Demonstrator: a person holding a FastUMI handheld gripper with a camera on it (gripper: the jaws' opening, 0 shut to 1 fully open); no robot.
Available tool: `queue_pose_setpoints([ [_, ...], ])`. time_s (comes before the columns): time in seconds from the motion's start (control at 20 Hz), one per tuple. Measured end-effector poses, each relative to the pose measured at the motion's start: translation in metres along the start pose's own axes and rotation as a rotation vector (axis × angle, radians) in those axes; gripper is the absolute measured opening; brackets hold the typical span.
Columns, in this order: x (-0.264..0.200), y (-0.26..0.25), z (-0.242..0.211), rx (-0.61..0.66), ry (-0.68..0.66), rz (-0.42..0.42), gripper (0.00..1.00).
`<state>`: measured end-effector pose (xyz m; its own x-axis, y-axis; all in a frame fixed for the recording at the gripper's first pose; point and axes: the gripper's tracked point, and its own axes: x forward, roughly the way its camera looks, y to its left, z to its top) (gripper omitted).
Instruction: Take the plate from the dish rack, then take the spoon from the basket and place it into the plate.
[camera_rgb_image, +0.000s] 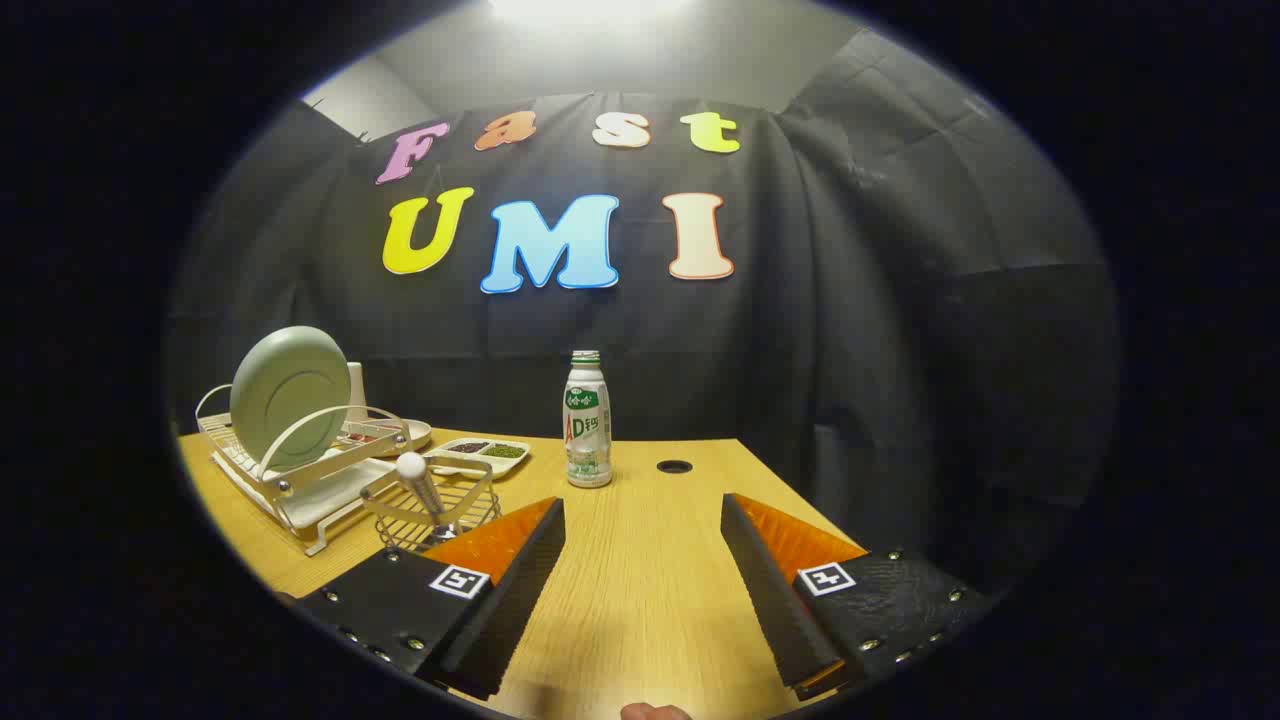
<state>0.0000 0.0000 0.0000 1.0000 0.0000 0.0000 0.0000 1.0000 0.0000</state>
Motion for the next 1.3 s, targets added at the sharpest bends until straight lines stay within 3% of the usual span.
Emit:
queue_pose_setpoints([
  [0.25, -0.013, 0.011, 0.079, 0.023, -0.04, 0.005, 0.96],
  [0.65, -0.035, 0.071, 0.18, 0.096, -0.067, 0.005, 0.96],
  [1.05, -0.034, 0.12, 0.229, 0.08, -0.057, 0.001, 0.96],
  [1.3, -0.031, 0.156, 0.228, 0.073, 0.003, -0.01, 0.96],
])
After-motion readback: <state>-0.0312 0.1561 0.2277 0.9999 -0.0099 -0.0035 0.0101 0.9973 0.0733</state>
